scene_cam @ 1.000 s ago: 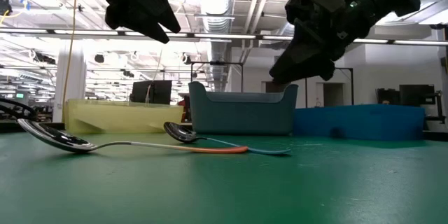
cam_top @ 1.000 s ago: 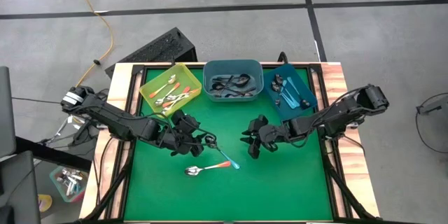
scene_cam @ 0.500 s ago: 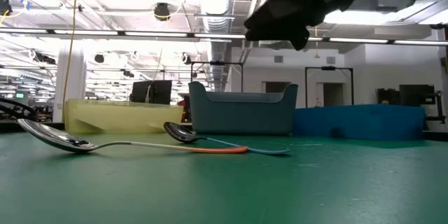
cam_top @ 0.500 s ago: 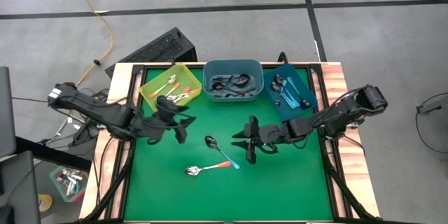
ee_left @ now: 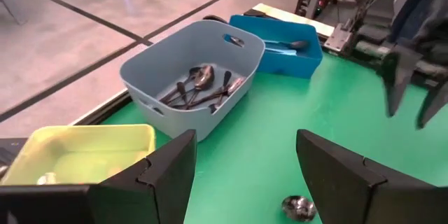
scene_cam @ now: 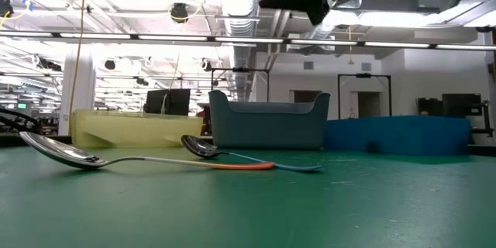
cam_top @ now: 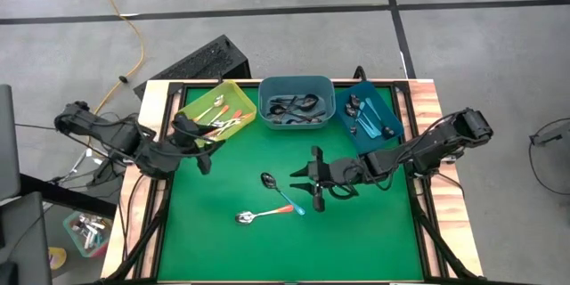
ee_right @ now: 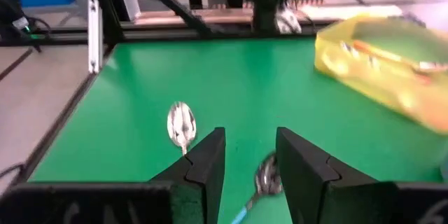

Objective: Sort silverware by color (type)
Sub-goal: Put the blue spoon into the blue bin

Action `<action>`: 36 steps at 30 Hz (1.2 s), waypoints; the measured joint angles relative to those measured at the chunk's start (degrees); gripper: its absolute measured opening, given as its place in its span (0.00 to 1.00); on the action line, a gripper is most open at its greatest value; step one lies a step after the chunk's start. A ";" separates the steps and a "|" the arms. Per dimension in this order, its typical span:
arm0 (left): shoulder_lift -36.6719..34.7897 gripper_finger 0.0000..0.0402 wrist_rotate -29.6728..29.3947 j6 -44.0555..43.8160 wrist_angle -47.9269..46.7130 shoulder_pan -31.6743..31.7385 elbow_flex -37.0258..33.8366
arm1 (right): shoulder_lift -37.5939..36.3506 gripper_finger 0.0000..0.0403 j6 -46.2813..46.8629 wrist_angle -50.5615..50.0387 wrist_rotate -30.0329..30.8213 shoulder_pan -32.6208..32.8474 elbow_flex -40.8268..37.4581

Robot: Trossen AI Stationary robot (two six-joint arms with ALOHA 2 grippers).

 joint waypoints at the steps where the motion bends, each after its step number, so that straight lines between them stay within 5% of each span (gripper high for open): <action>1: -0.56 0.57 -0.31 -0.24 -0.98 -0.27 0.00 | 0.00 0.35 -0.58 0.35 0.01 0.23 0.46; 9: -6.11 0.57 -1.43 -0.49 -5.62 -1.79 0.00 | 0.80 0.35 -1.92 0.55 0.07 -0.82 3.71; 16: -10.78 0.57 -0.19 -1.93 -11.13 -3.22 0.02 | 11.02 0.35 -4.01 -5.08 0.20 -0.18 13.83; 28: -21.61 0.57 1.42 5.26 -15.39 -3.43 -0.60 | 20.70 0.35 8.32 -35.60 10.60 1.30 33.58; 36: -35.43 0.57 1.50 5.90 -15.26 -3.43 -7.03 | 20.59 0.35 19.99 -35.26 11.30 1.59 33.99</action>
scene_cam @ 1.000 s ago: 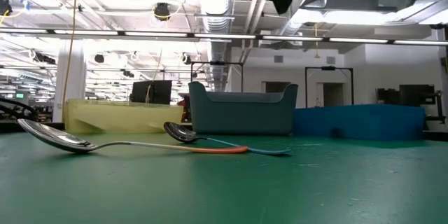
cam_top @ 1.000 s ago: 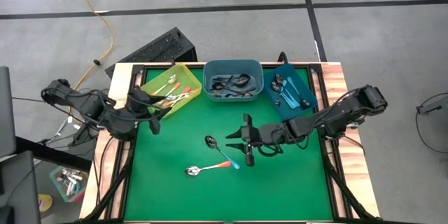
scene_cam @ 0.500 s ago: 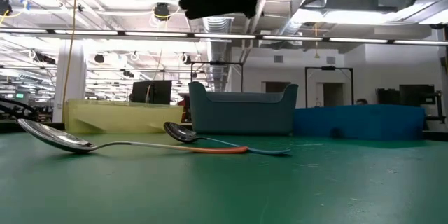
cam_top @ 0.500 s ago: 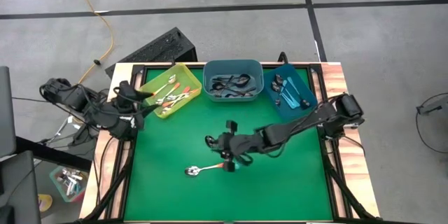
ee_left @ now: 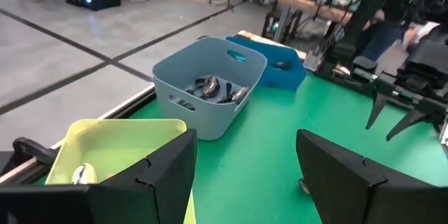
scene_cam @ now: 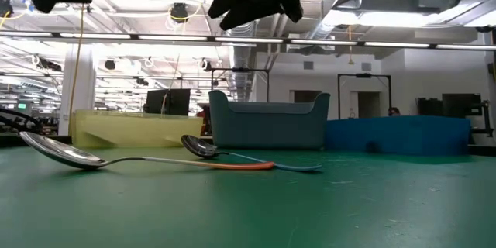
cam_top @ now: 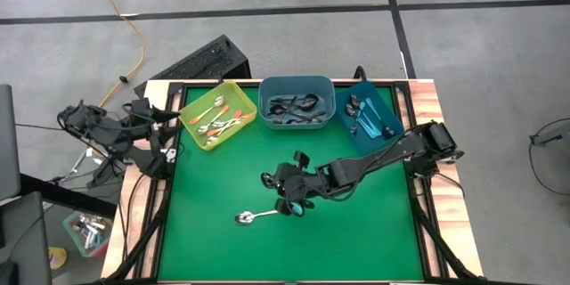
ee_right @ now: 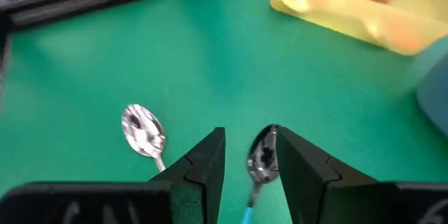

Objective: Sort silverware by color (type)
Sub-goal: Put the blue spoon into the blue bin

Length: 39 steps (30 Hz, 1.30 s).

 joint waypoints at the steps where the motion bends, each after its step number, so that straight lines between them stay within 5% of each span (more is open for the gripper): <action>1: -1.71 0.57 0.03 0.21 0.15 0.00 -1.04 | 0.15 0.35 1.30 0.10 0.00 0.00 0.04; 10: -13.53 0.57 -1.55 3.63 6.13 0.02 -7.31 | 0.85 0.35 4.54 -3.94 1.25 0.02 0.06; 25: -13.34 0.57 -3.19 4.56 8.26 0.00 -8.43 | 7.62 0.35 6.29 -3.57 -0.30 0.06 -0.02; 33: -13.34 0.57 -0.75 9.45 26.24 0.00 -14.68 | 6.21 0.35 9.77 -4.99 2.41 -1.20 0.00; 39: -13.30 0.57 0.44 6.37 30.46 0.00 -20.91 | 6.64 0.35 9.01 -5.39 2.49 -1.06 -0.02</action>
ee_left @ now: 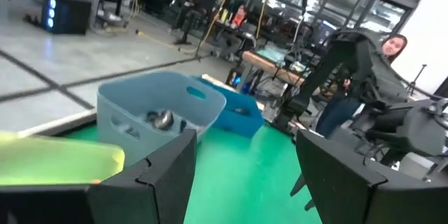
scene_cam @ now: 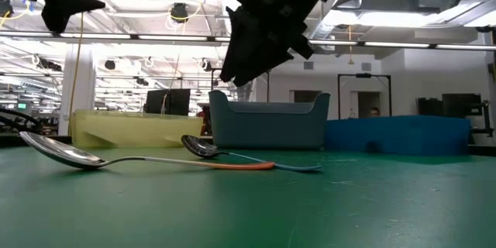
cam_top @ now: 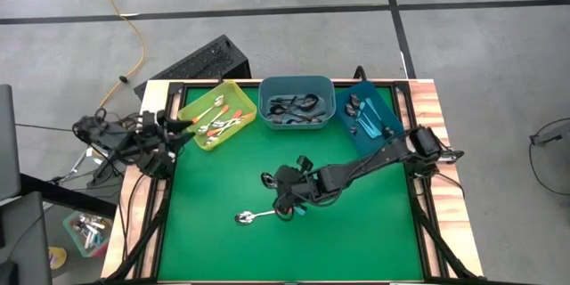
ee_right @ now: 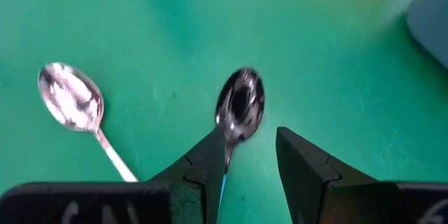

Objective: Sort silverware by color (type)
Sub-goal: Put the blue spoon into the blue bin

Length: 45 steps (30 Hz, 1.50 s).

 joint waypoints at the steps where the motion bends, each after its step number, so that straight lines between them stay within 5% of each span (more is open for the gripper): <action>1: 0.00 0.57 0.04 -1.03 0.02 0.00 -0.67 | 0.05 0.35 -0.18 -0.11 0.00 0.22 0.00; 17: 0.07 0.57 0.63 -2.75 2.87 0.00 -2.88 | 8.37 0.35 0.97 1.27 1.45 2.22 -0.21; 30: 0.07 0.57 -0.04 -2.63 2.18 -0.02 -2.88 | 11.77 0.34 3.93 2.12 -4.37 1.60 0.07; 45: 0.09 0.57 -0.66 -2.82 0.63 0.00 -2.88 | 11.80 0.03 11.01 -0.32 -7.75 0.22 0.22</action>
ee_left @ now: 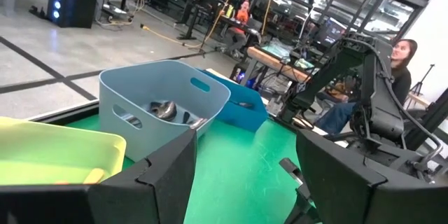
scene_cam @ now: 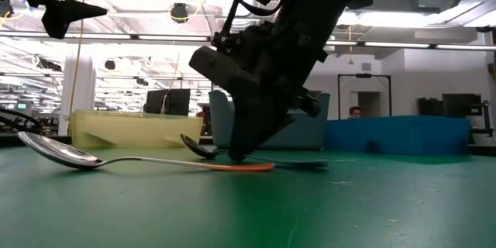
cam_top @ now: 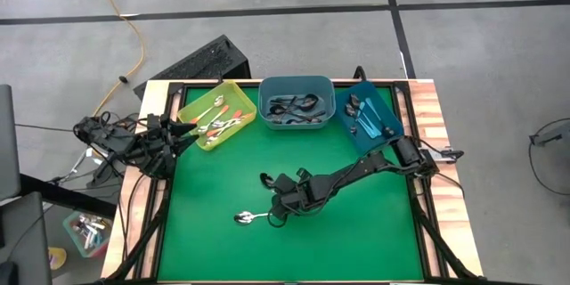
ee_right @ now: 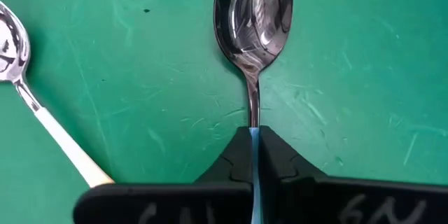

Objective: Sort silverware by color (type)
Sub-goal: Put the blue spoon into the blue bin

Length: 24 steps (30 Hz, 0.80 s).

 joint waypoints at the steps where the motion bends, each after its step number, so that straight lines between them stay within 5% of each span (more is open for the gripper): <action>1: 0.00 0.57 0.00 -0.02 -0.02 -0.02 0.00 | -0.08 0.03 0.11 0.00 -0.01 0.00 -0.02; 15: 0.00 0.57 0.02 -0.11 -0.49 -0.01 0.00 | -8.64 0.02 -0.68 -3.34 -0.59 -2.50 -0.48; 24: 0.00 0.57 -0.11 -1.62 -0.48 0.00 0.00 | -22.40 0.02 -1.11 -16.34 11.03 -4.41 -0.31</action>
